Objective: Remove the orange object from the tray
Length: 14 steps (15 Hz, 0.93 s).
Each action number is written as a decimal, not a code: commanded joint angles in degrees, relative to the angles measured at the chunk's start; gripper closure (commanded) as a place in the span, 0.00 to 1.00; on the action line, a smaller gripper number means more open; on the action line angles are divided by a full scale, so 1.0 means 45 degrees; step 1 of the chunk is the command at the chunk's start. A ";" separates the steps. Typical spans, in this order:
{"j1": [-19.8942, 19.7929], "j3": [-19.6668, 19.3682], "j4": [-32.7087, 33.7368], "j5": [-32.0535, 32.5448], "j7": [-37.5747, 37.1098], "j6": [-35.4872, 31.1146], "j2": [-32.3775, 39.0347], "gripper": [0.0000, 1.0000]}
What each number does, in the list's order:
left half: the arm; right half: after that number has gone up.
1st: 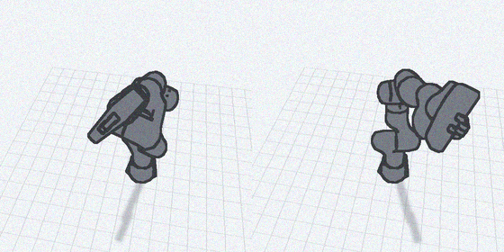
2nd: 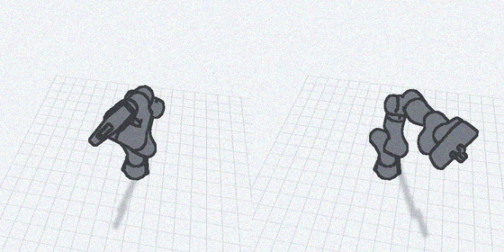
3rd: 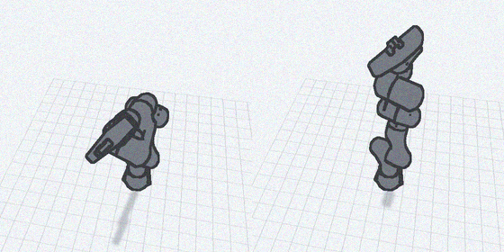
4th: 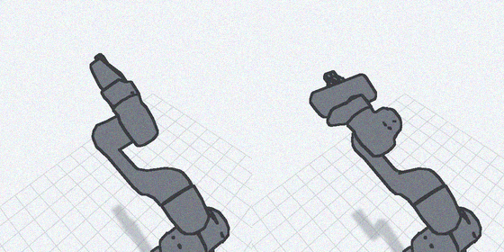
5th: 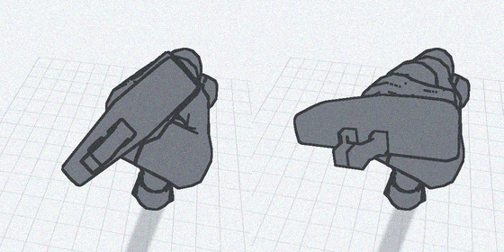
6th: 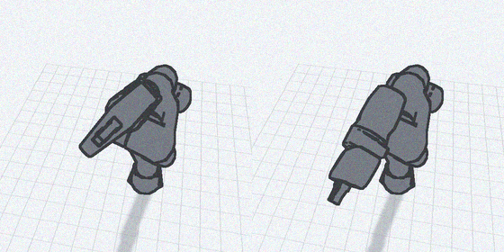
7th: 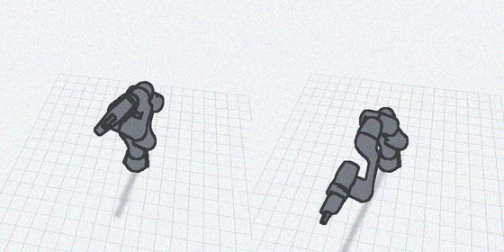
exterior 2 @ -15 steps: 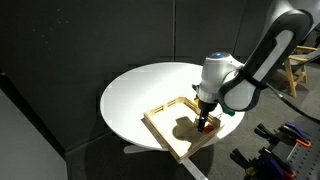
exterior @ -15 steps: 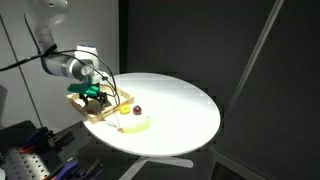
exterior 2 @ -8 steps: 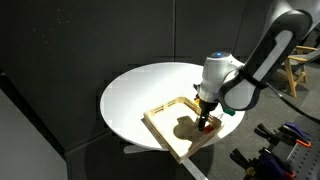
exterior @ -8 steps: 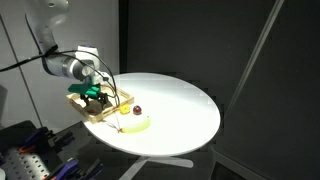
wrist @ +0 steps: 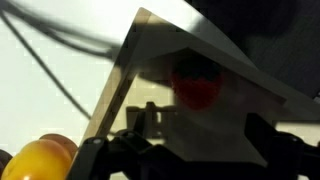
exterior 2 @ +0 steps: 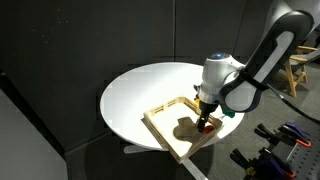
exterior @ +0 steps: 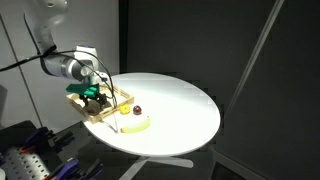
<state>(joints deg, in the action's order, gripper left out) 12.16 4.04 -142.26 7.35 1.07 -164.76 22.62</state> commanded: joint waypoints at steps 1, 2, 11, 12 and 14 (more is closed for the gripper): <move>0.0304 -0.0210 -0.0161 0.0207 -0.0593 -0.0084 -0.0168 0.00; 0.0342 -0.0221 -0.0160 0.0209 -0.0658 -0.0078 -0.0163 0.00; 0.0465 -0.0266 -0.0234 0.0208 -0.0828 -0.0070 -0.0201 0.00; 0.0455 -0.0262 -0.0250 0.0204 -0.0816 -0.0075 -0.0208 0.00; 0.0456 -0.0274 -0.0269 0.0215 -0.0810 -0.0084 -0.0213 0.00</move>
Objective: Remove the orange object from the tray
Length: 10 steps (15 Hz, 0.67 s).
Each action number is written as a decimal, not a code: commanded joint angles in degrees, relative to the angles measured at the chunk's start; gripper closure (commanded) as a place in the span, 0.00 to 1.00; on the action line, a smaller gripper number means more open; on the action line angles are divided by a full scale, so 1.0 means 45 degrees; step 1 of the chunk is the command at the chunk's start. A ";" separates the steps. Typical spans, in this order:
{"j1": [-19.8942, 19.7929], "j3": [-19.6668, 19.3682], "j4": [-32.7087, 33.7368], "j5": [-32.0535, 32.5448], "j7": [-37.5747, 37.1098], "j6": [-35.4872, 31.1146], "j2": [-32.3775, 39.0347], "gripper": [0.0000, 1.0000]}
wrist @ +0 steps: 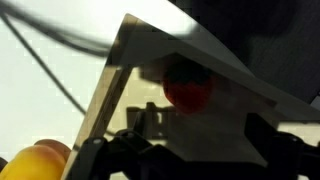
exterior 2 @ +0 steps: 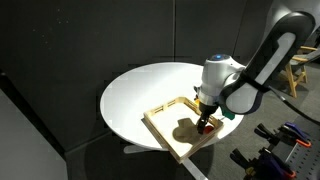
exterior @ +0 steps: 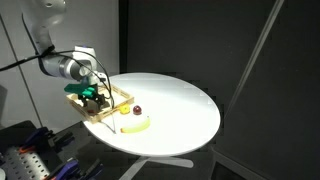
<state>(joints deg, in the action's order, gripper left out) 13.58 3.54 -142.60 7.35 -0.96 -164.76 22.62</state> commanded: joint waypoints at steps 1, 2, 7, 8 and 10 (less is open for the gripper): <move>0.0144 -0.0171 -0.0201 0.0220 -0.0361 -0.0083 -0.0214 0.00; 0.0141 -0.0169 -0.0212 0.0220 -0.0355 -0.0085 -0.0222 0.00; 0.0154 -0.0169 -0.0290 0.0234 -0.0349 -0.0115 -0.0263 0.00; 0.0153 -0.0164 -0.0308 0.0232 -0.0344 -0.0118 -0.0270 0.00; 0.0144 -0.0149 -0.0355 0.0224 -0.0325 -0.0127 -0.0289 0.00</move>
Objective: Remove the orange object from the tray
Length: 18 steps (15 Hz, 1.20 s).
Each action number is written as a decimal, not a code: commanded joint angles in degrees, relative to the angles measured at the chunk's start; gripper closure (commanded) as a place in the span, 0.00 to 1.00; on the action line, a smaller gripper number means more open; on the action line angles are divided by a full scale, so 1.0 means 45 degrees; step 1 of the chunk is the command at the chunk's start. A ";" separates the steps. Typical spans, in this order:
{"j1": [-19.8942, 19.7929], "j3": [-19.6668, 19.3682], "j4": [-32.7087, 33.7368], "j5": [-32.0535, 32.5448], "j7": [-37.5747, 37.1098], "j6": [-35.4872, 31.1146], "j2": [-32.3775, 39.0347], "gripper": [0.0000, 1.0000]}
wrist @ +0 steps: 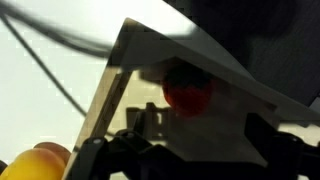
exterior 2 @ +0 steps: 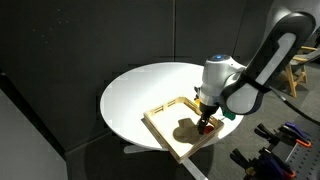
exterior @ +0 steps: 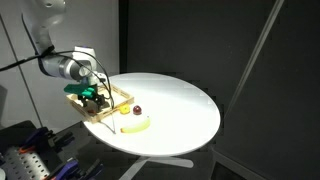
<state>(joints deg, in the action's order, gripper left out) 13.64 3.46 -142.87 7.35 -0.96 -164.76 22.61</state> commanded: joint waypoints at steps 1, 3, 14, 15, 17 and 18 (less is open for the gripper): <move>0.0129 -0.0129 -0.0313 0.0226 -0.0316 -0.0129 -0.0291 0.00; 0.0119 -0.0124 -0.0349 0.0224 -0.0300 -0.0129 -0.0302 0.00; 0.0068 -0.0086 -0.0451 0.0190 -0.0244 -0.0101 -0.0329 0.01; 0.0056 -0.0076 -0.0444 0.0179 -0.0236 -0.0096 -0.0324 0.25; 0.0046 -0.0070 -0.0431 0.0173 -0.0224 -0.0091 -0.0313 0.32; 0.0042 -0.0066 -0.0429 0.0172 -0.0219 -0.0089 -0.0314 0.40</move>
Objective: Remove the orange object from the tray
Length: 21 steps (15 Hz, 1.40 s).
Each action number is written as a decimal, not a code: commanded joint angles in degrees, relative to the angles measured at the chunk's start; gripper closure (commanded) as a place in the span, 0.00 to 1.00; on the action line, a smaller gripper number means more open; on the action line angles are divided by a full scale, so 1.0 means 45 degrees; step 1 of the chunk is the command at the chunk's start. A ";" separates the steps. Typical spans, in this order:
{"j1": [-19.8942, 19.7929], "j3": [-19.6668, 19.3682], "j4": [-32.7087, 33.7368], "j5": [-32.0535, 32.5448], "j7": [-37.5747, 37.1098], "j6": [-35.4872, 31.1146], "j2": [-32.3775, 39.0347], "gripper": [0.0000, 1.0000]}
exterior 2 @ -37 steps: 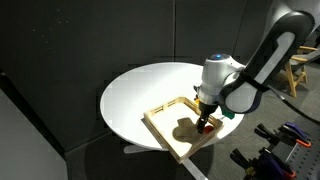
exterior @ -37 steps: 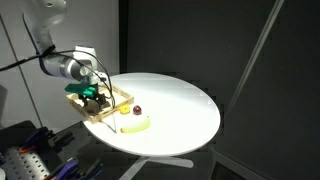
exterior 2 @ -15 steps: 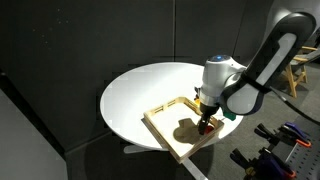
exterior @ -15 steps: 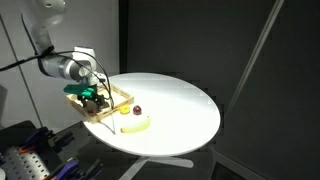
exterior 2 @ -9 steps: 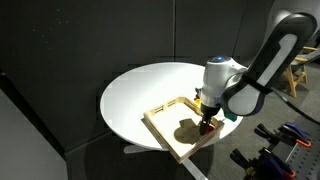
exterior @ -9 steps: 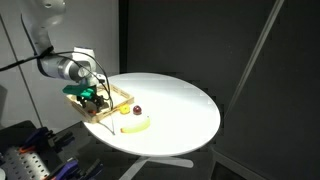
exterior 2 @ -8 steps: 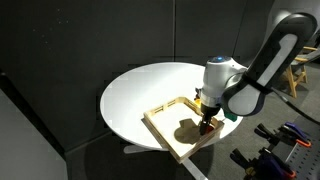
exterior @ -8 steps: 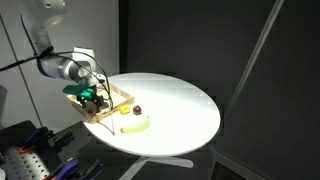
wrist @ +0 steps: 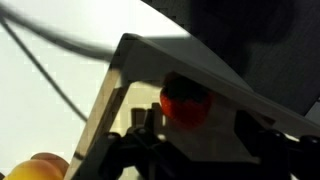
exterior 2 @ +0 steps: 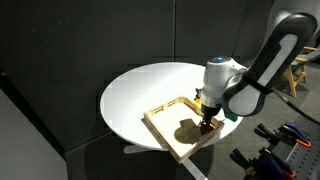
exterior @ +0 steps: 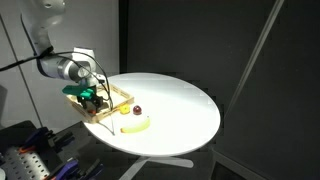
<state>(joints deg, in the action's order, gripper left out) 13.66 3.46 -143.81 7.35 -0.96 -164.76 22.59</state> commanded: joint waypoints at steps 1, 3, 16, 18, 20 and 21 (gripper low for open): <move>0.0034 -0.0064 -0.0216 0.0173 -0.0213 -0.0088 -0.0308 0.50; 0.0034 -0.0054 -0.0197 0.0178 -0.0196 -0.0053 -0.0327 0.66; -0.0377 0.0707 0.0186 -0.0266 0.0393 0.1390 -0.1488 0.79; -0.0620 0.1072 0.0344 -0.0590 0.0687 0.2095 -0.1730 0.79; -0.0821 0.1284 0.0509 -0.0895 0.0962 0.2710 -0.2047 0.79; -0.0921 0.1377 0.0597 -0.1056 0.1098 0.3006 -0.2176 0.79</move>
<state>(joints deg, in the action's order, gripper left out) 11.73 7.70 -141.99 5.35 0.68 -155.97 15.75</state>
